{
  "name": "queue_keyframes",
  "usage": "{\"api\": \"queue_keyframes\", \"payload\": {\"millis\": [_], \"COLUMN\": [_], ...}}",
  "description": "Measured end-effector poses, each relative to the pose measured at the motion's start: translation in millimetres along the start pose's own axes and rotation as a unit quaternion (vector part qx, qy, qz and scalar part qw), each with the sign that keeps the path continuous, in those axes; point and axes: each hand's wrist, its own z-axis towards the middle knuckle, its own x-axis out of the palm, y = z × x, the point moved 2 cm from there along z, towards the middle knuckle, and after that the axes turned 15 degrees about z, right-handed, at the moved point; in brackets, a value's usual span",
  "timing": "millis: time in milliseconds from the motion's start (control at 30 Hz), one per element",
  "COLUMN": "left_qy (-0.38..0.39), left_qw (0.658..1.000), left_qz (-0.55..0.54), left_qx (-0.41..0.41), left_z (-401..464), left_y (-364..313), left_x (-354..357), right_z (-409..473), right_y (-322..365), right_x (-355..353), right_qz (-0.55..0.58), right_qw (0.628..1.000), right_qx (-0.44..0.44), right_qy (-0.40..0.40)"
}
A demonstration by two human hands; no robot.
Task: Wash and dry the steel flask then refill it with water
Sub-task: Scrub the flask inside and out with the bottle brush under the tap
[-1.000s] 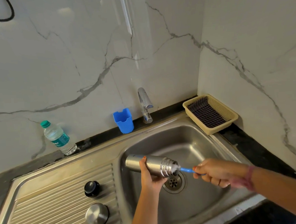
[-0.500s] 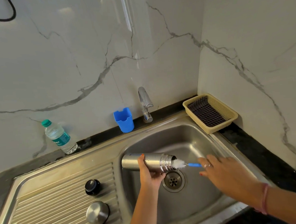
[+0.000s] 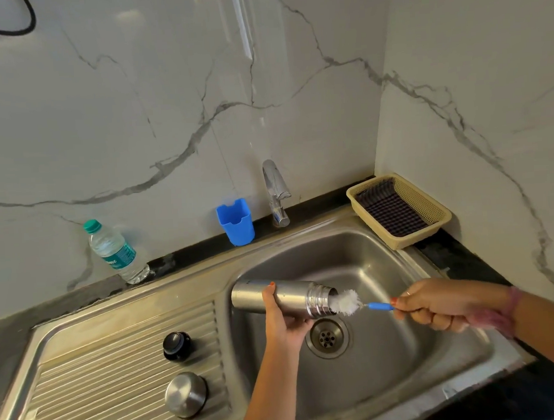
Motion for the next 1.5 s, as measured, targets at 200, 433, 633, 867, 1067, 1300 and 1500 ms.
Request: {"api": "queue_keyframes", "payload": {"millis": [200,433,633,867,1067,1300,1500], "left_qy": [-0.007,-0.001,0.007,0.000,0.015,0.003,-0.016], "left_qw": [1.000,1.000,0.999,0.998,0.996,0.997,0.997], "left_qz": [-0.011,-0.025,-0.038,-0.050,-0.062,-0.058,-0.052], "left_qx": [0.001,0.012,0.026,0.048,0.060,0.057,0.061], "left_z": [3.1,6.2,4.7,5.4,2.8,3.8,6.6], "left_y": [-4.7,-13.8,-17.1,-17.8,-19.8,-24.9,-36.0], "left_x": [5.9,11.5,15.5,14.0,14.9,13.9,5.7], "right_z": [-4.3,-21.3,-24.4,-19.8,-28.6,-28.9,-41.5], "right_y": [1.1,-3.5,-3.6,-10.2,-4.7,-4.9,-6.5], "right_x": [3.5,11.4,18.7,15.8,11.1,18.1,21.1], "right_qz": [-0.261,-0.642,-0.642,-0.300,0.108,-0.178,-0.549], "right_qw": [0.942,0.649,0.642,0.907,0.993,0.959,0.768], "right_qx": [-0.170,-0.345,-0.354,-0.236,-0.014,-0.172,-0.254], "right_qy": [-0.123,-0.217,-0.223,-0.179,-0.038,-0.135,-0.212]}}
